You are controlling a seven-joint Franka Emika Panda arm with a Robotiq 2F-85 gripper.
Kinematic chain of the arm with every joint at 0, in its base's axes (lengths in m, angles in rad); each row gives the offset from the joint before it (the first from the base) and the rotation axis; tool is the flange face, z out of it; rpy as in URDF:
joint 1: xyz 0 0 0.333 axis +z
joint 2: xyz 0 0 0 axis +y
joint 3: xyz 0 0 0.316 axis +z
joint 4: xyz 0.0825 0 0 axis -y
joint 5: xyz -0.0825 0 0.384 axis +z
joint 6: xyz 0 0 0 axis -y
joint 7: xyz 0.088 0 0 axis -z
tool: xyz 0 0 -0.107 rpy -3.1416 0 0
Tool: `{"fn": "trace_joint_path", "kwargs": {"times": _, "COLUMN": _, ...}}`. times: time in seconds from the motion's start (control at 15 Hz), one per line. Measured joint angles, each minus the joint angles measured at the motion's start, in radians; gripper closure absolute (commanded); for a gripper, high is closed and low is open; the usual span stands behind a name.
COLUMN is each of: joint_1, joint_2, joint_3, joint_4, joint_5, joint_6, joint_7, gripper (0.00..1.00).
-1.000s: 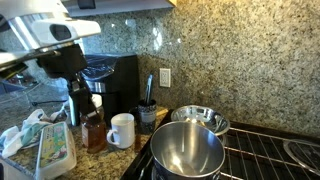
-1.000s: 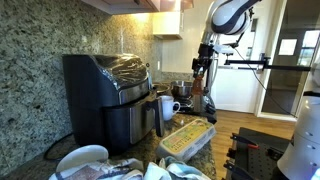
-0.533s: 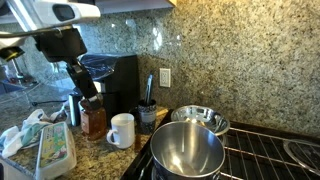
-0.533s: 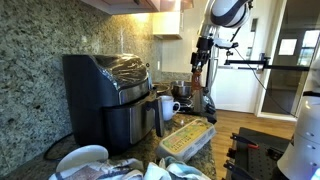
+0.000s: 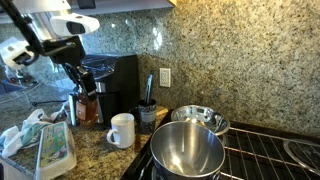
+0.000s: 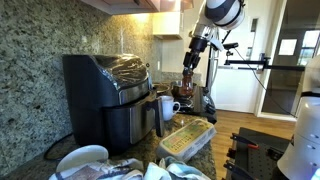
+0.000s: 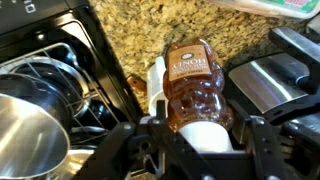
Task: Move the bottle of honey to the left
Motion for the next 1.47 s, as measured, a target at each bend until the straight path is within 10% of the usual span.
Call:
{"fn": "trace_joint_path", "kwargs": {"times": 0.53, "joint_1": 0.151, "joint_2": 0.078, "joint_3": 0.014, "joint_4": 0.023, "joint_5": 0.123, "joint_6": -0.035, "joint_7": -0.159, "gripper": 0.64}}
{"fn": "trace_joint_path", "kwargs": {"times": 1.47, "joint_1": 0.216, "joint_2": 0.123, "joint_3": 0.118, "joint_4": 0.133, "joint_5": 0.174, "joint_6": -0.225, "joint_7": -0.319, "gripper": 0.64}}
